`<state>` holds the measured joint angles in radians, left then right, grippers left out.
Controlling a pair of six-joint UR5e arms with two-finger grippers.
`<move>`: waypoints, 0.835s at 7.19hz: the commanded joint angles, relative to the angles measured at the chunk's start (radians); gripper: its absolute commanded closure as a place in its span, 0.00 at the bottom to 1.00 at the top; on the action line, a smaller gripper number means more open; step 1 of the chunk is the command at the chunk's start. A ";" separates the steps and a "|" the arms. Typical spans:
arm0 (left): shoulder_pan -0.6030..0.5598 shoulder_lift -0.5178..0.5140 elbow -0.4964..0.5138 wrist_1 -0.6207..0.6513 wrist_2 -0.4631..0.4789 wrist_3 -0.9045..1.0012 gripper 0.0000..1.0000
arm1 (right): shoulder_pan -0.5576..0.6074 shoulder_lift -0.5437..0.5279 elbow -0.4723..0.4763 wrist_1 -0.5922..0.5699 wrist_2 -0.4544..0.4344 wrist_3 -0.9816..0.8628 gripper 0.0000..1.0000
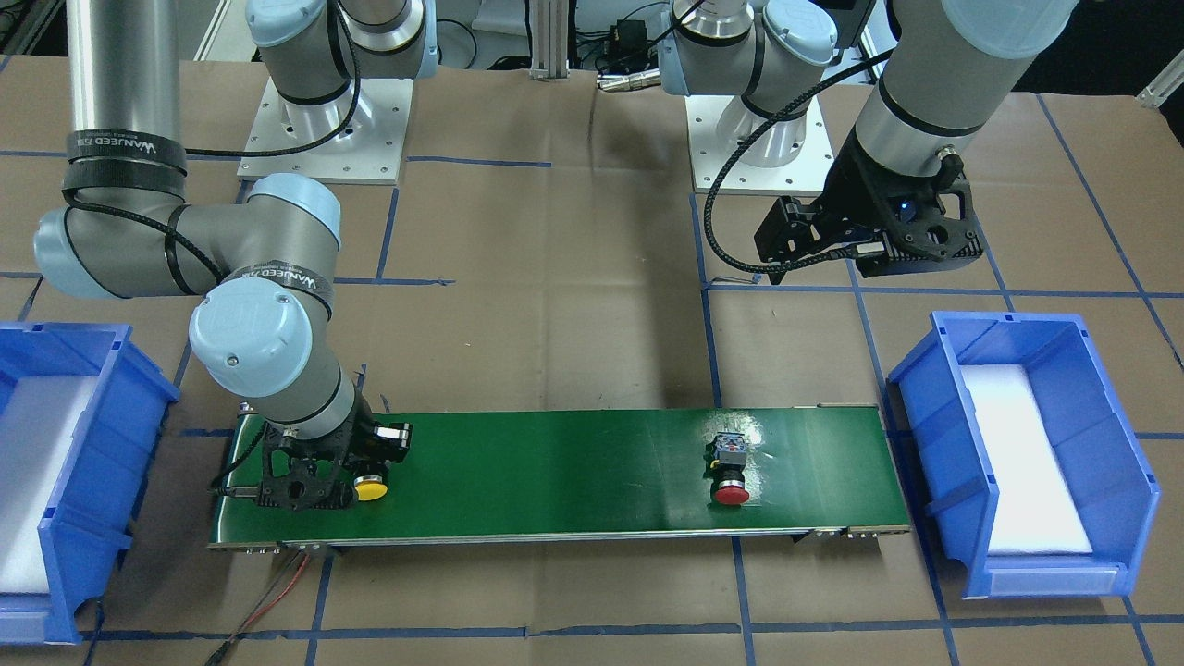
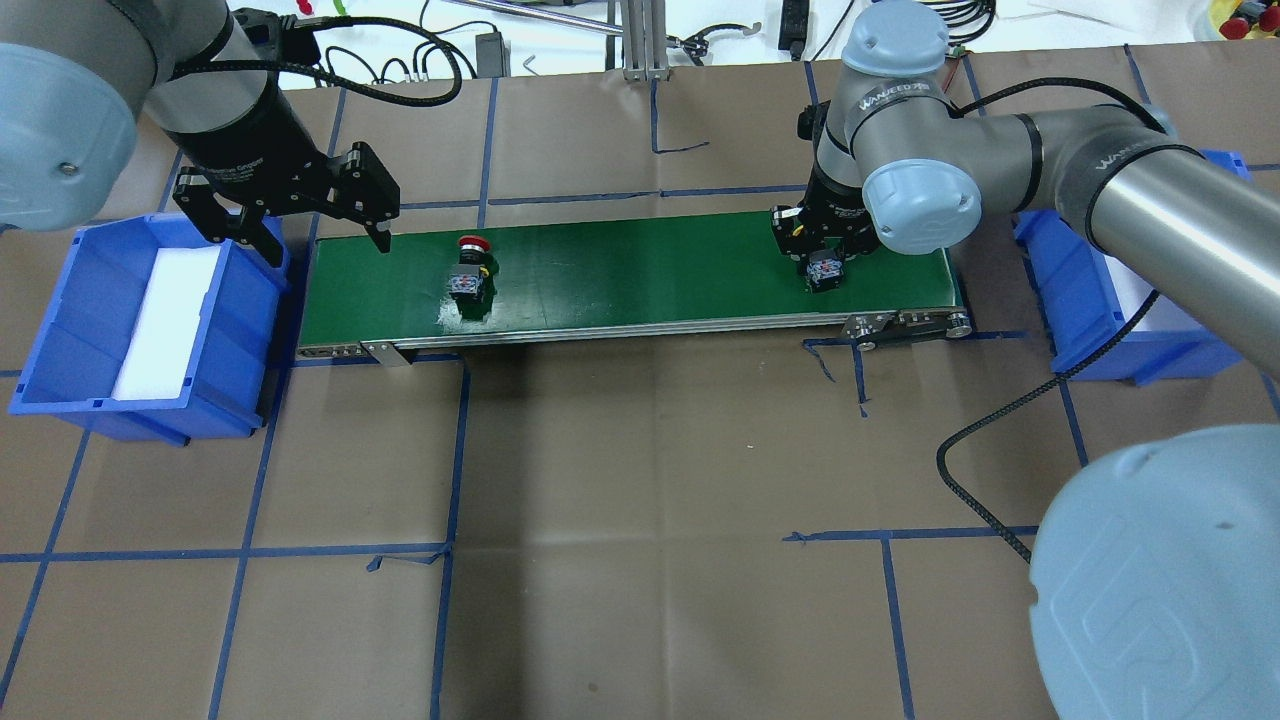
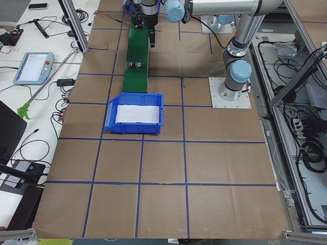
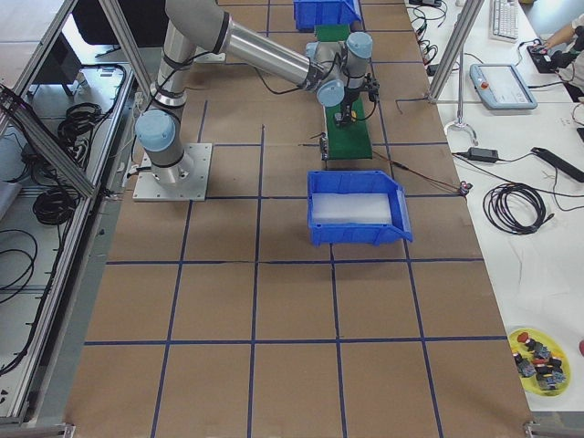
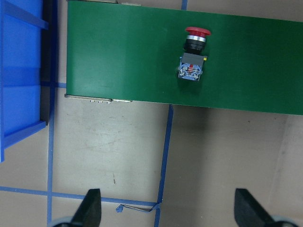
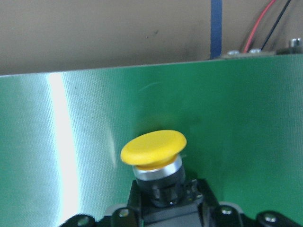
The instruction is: Transport two buttons from left to right
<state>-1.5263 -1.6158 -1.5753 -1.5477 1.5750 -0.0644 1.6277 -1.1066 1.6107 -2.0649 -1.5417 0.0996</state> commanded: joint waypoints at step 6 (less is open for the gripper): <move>0.000 0.004 0.000 0.000 -0.001 0.048 0.00 | -0.380 -0.162 -0.288 0.391 0.005 -0.298 0.93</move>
<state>-1.5263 -1.6131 -1.5754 -1.5489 1.5733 -0.0171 1.3513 -1.2452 1.3236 -1.6806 -1.5413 -0.0988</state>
